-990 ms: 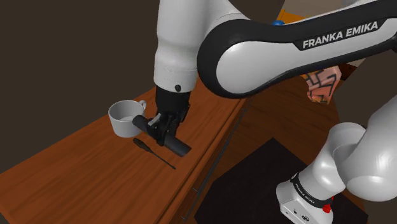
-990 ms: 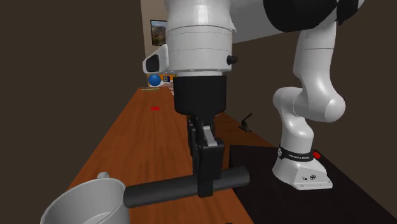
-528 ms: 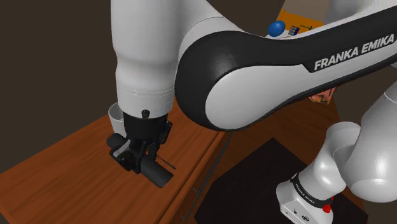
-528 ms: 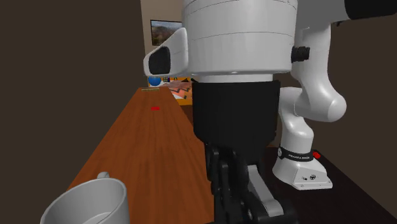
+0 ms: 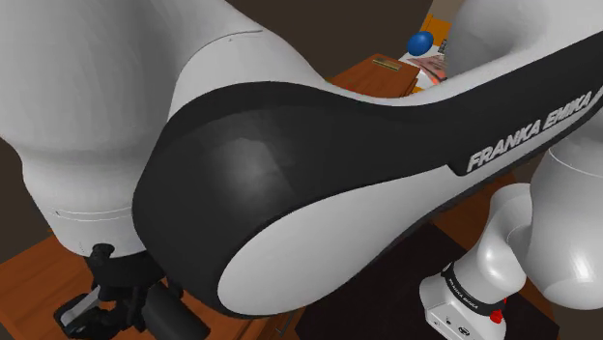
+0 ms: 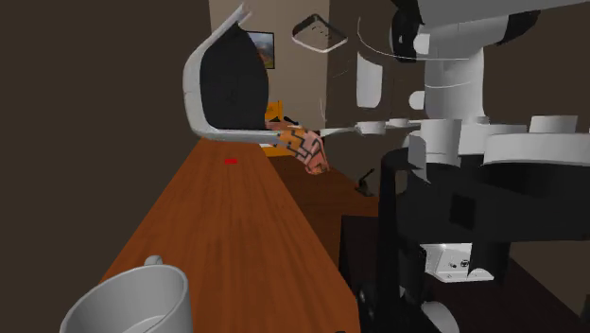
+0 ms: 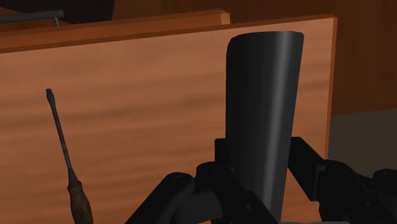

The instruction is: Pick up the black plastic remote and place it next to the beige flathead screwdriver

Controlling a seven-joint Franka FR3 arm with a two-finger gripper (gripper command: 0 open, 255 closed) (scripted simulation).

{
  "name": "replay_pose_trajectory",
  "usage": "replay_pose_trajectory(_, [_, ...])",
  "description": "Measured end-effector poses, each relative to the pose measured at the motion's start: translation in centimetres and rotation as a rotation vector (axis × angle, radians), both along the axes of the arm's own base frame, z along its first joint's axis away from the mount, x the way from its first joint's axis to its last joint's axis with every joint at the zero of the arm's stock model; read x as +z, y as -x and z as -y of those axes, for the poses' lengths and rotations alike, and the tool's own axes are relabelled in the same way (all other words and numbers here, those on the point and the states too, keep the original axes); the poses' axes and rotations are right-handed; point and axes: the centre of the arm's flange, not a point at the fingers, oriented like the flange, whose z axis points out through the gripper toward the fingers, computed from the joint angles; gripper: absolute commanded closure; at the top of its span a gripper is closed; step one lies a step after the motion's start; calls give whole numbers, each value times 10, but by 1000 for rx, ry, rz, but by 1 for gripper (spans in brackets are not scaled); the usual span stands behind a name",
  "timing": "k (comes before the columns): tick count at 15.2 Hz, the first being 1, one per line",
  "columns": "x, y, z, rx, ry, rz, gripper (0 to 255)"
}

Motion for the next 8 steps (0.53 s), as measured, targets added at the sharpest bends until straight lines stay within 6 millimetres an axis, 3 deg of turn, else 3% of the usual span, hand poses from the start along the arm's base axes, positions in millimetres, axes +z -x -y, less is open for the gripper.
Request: replay_pose_trajectory(8, [-41, 3, -6, -2, 0, 0, 255])
